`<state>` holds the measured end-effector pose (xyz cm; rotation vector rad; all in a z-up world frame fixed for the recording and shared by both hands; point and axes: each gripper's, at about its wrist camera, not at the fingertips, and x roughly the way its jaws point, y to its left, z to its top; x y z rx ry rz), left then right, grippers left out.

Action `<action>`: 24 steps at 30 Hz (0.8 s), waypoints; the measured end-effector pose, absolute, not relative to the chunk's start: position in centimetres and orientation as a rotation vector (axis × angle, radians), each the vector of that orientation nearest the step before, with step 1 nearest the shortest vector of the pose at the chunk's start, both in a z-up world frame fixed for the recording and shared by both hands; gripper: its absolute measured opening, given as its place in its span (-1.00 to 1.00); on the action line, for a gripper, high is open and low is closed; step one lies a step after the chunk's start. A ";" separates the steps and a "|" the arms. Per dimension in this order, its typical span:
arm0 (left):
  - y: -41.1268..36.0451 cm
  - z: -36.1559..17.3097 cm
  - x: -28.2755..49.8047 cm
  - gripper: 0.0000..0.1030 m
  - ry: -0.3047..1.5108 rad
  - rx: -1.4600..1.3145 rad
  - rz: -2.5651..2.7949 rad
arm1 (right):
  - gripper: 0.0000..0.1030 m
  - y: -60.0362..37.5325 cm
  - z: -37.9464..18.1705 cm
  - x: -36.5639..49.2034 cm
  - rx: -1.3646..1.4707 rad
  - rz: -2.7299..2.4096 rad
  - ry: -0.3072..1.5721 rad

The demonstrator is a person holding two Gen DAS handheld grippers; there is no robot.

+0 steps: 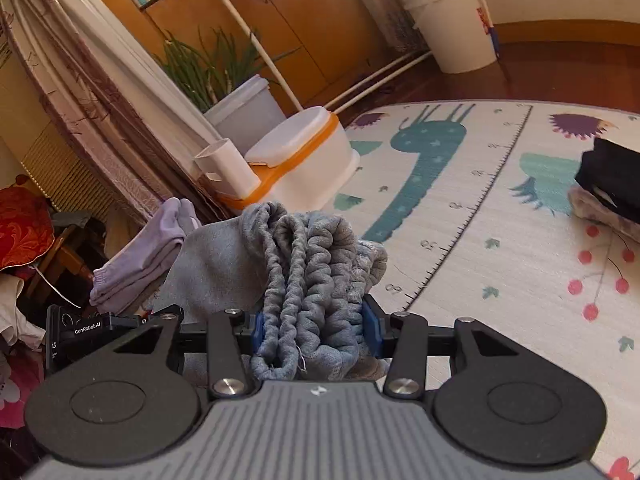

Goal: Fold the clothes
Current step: 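Carry the folded sweatpants with both grippers onto the clothes stack and release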

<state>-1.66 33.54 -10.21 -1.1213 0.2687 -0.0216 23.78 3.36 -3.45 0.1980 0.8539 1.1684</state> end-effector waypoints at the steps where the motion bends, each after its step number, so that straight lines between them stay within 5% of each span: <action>1: 34.8 -9.1 -3.1 -0.58 0.219 -1.130 0.008 | -0.10 5.8 -1.6 23.6 0.193 1.209 0.828; 14: 50.3 0.1 -18.1 -0.59 -0.157 -1.169 0.327 | -0.10 32.6 7.7 17.8 0.184 1.574 0.774; 20: 54.4 -0.9 -19.9 -0.59 -0.170 -1.244 0.403 | -0.10 39.8 5.9 18.4 0.202 1.577 0.905; 24: 57.1 -6.5 -19.2 -0.58 -0.057 -1.305 0.564 | -0.07 44.2 -0.3 19.1 0.139 1.438 1.092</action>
